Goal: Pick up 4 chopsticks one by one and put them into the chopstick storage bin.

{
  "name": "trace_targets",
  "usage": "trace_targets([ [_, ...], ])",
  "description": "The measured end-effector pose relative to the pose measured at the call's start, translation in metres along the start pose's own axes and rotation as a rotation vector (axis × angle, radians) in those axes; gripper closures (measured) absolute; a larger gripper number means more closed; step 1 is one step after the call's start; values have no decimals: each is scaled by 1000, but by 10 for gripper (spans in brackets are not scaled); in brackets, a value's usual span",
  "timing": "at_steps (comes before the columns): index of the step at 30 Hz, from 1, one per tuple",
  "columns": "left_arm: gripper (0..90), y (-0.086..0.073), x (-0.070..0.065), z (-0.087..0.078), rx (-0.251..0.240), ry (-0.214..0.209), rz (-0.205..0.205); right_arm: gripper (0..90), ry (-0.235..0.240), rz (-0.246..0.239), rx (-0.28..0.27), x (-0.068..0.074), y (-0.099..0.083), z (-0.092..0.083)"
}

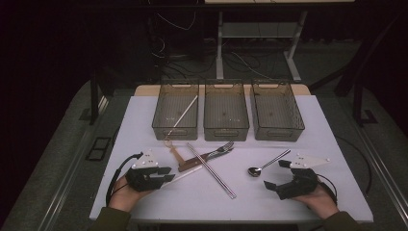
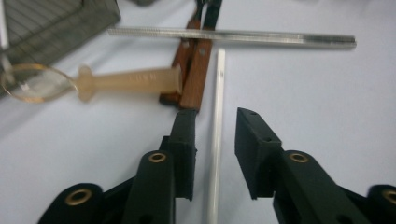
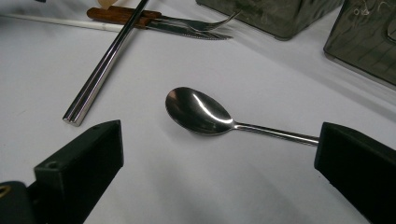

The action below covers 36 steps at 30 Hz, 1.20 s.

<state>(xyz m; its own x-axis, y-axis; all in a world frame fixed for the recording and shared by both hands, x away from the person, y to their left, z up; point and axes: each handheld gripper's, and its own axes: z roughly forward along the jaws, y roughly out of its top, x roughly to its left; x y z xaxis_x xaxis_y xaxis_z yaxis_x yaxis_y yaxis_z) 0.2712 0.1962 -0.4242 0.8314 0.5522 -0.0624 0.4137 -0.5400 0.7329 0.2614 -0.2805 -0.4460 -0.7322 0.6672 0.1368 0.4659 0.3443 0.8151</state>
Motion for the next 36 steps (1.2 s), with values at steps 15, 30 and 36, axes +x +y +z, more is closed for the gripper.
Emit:
trace_targets([
  [15,792,-14,2,11,104,-25,3,14,-1,-3,0,0,0,0],
  [30,840,-17,4,12,84,-41,27,14,0,-2,6,1,0,0],
  [36,843,-15,3,12,96,-42,43,14,0,5,10,2,0,0],
])
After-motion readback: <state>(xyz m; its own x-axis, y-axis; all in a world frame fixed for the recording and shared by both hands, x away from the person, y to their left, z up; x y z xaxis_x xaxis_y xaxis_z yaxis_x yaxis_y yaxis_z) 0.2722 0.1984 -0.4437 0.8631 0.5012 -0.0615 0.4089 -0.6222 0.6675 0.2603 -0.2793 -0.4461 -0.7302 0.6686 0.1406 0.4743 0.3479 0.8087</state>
